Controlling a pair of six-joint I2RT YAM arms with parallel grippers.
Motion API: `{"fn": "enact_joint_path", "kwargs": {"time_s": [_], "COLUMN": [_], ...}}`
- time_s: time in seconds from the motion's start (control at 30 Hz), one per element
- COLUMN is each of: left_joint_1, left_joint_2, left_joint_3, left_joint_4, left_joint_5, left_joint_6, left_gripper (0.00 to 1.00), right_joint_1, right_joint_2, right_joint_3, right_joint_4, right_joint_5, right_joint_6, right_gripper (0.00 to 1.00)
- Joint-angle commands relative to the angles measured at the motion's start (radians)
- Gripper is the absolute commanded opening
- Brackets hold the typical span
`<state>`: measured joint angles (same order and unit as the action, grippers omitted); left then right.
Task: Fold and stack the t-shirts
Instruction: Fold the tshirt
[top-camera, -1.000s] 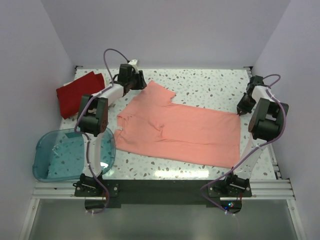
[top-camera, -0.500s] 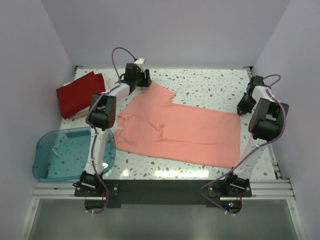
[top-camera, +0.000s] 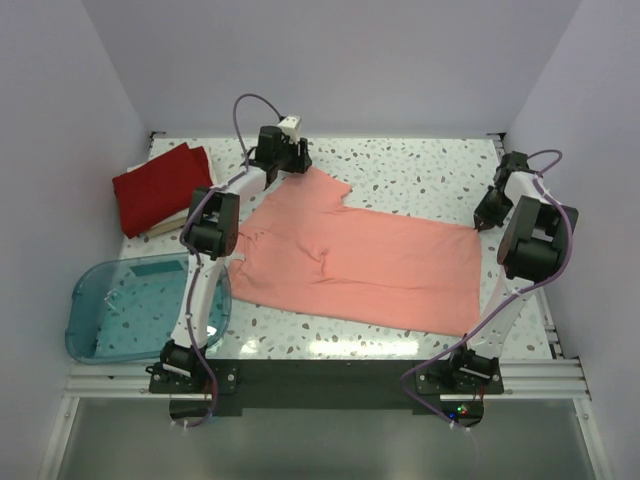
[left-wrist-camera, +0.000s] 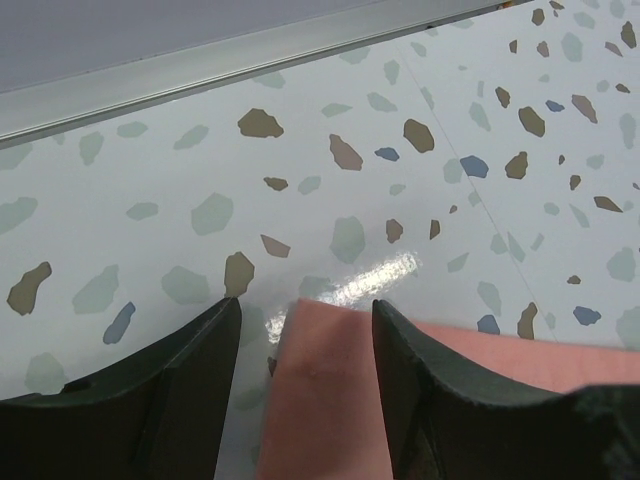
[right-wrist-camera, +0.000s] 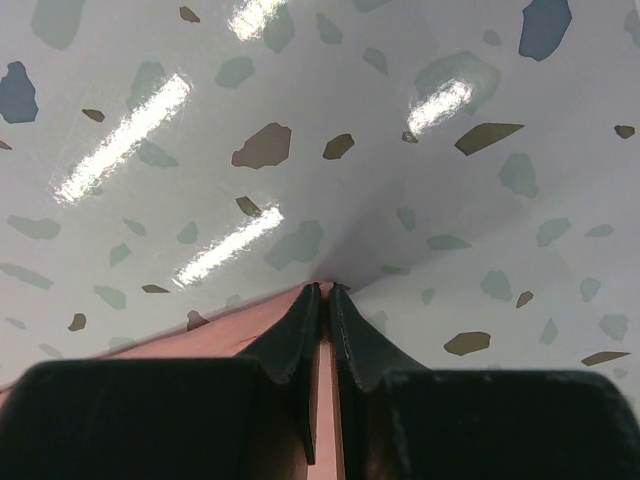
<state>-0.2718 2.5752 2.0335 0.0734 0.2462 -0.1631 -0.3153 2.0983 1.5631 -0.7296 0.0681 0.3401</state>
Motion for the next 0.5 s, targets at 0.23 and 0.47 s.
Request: {"fn": "enact_joint_path", "kwargs": {"time_s": [0.23,0.47], "left_joint_1": [-0.009,-0.009], "left_joint_2": [0.042,0.06], "left_joint_3": [0.086,0.126], "left_joint_4": [0.0,-0.029], "left_joint_5": [0.031,0.013], "left_joint_6": [0.01,0.004], "left_gripper": [0.43,0.26], "right_joint_1": [-0.002,-0.002], "right_joint_2": [0.02,0.016], "right_joint_3": [-0.015,-0.023], "right_joint_4": [-0.053,-0.053], "right_joint_5": [-0.005,-0.005], "right_joint_6": [0.004,0.01], "right_gripper": [0.07,0.07]}}
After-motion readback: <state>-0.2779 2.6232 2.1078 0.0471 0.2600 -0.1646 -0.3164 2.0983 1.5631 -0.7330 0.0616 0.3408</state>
